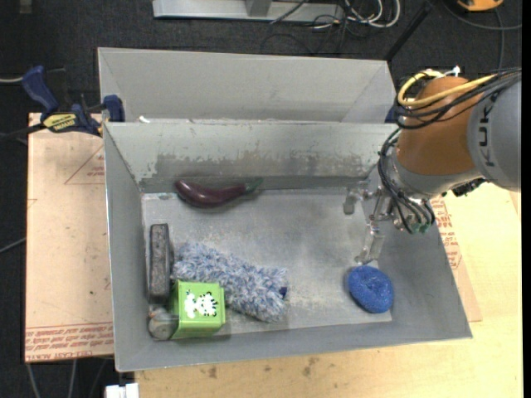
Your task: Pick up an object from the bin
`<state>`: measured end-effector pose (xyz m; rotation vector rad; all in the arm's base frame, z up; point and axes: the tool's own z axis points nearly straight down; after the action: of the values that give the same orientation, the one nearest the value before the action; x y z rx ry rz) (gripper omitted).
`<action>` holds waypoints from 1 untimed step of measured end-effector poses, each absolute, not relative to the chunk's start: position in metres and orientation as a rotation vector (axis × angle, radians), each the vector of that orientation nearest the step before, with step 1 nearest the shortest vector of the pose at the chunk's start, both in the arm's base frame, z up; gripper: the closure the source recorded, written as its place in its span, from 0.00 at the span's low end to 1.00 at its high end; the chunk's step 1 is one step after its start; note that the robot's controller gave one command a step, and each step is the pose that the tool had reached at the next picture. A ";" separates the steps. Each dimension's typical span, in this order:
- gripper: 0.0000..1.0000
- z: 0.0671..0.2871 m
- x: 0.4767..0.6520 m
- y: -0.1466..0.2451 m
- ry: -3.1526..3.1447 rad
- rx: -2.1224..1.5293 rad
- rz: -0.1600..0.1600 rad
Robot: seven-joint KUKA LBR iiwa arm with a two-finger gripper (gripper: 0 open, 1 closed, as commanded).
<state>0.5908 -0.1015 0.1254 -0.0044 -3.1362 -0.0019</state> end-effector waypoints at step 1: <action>0.00 0.130 0.592 -0.101 -3.143 -0.001 -0.001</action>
Offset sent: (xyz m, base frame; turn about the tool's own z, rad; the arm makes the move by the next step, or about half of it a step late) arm -0.0683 -0.0360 -0.0554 -0.2532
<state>0.5922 -0.1012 0.1301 -0.0014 -3.1426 -0.0006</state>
